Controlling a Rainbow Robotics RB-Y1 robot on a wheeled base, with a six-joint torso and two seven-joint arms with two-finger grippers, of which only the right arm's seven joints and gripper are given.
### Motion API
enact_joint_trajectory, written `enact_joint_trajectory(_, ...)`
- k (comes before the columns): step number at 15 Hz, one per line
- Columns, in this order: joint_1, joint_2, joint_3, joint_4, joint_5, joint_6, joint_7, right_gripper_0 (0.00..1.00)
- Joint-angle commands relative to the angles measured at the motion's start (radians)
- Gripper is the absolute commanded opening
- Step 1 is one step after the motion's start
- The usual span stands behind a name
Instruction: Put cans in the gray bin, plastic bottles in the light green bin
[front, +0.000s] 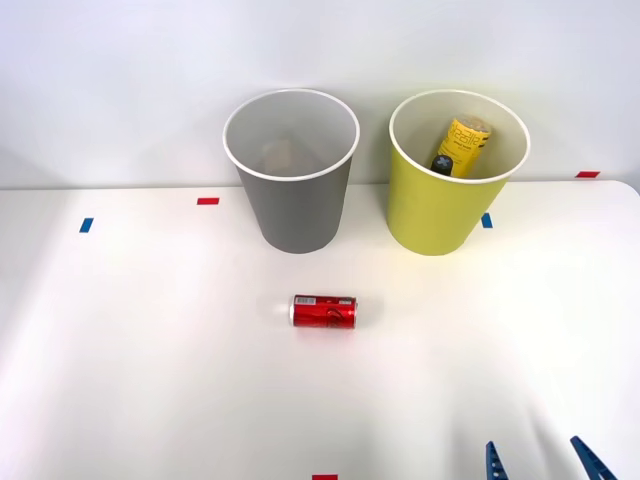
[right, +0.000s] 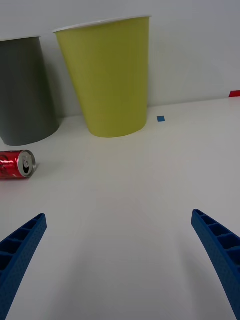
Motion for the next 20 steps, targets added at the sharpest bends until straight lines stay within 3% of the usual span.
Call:
enact_joint_trajectory(1,0.014,-0.004,0.032,-0.001,0.038,0.001,0.018,1.00)
enact_joint_trajectory(20,0.033,-0.007,0.059,-0.001,0.066,0.001,0.035,1.00)
